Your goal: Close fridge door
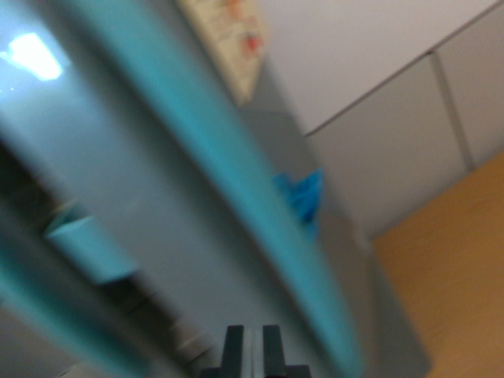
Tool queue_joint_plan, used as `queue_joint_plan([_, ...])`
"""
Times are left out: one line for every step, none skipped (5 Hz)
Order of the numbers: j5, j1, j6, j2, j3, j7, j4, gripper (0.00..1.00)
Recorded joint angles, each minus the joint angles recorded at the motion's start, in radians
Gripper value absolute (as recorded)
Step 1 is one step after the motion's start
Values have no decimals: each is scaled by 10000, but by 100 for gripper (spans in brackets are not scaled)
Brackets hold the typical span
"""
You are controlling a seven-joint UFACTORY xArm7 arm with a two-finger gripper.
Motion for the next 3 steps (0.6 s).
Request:
queue_joint_plan([0, 0, 0, 900, -132, 0, 640, 100])
queue_joint_plan([0, 0, 0, 900, -132, 0, 640, 100])
queue_joint_plan([0, 0, 0, 1902, -138, -1, 1326, 100])
